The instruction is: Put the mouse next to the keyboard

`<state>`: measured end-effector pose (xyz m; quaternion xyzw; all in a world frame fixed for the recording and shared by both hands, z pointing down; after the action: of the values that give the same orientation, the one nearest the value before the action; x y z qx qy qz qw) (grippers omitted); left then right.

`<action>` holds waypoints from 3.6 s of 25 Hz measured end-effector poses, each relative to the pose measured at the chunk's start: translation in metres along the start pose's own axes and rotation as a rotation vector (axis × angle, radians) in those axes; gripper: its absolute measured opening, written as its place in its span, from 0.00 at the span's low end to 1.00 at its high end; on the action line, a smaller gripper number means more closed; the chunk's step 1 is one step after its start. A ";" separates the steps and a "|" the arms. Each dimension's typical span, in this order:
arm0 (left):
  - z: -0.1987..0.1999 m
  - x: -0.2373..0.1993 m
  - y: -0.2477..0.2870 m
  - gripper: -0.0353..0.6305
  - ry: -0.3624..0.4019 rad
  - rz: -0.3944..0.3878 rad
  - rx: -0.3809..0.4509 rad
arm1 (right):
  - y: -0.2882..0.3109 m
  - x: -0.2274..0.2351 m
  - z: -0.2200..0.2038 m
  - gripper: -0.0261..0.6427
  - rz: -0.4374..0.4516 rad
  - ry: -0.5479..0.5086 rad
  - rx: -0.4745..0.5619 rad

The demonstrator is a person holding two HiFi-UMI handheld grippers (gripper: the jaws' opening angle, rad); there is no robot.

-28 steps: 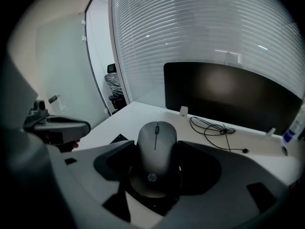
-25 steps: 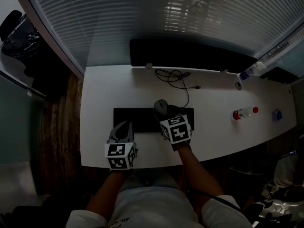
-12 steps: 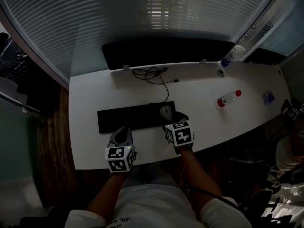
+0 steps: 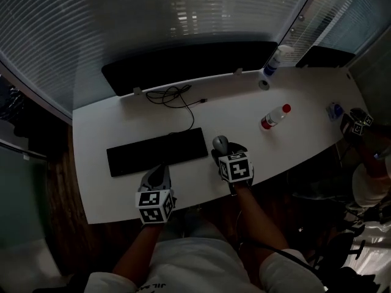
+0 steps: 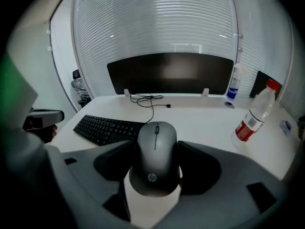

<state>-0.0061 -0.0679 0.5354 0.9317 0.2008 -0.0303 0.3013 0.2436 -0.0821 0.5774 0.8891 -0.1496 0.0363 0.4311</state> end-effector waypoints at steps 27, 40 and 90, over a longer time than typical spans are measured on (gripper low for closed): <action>-0.014 0.015 0.014 0.06 0.022 0.020 -0.055 | 0.080 0.071 -0.047 0.47 -0.052 0.082 -0.095; -0.016 0.011 0.015 0.06 0.014 0.013 -0.063 | 0.083 0.074 -0.053 0.48 -0.056 0.060 -0.077; -0.006 -0.048 -0.068 0.06 0.009 0.032 -0.030 | -0.013 -0.196 0.010 0.04 0.219 -0.108 0.145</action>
<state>-0.0776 -0.0315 0.5119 0.9302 0.1877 -0.0181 0.3148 0.0601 -0.0364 0.5235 0.8969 -0.2656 0.0460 0.3507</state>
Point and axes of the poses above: the fingertips, and each gripper's own axes: y forward along the fingers, x to its right, z out of its top, the point moved 5 cm from there along -y, backward along the fingers, and after that the axes turned 9 degrees about z, right-handed, at the moved point
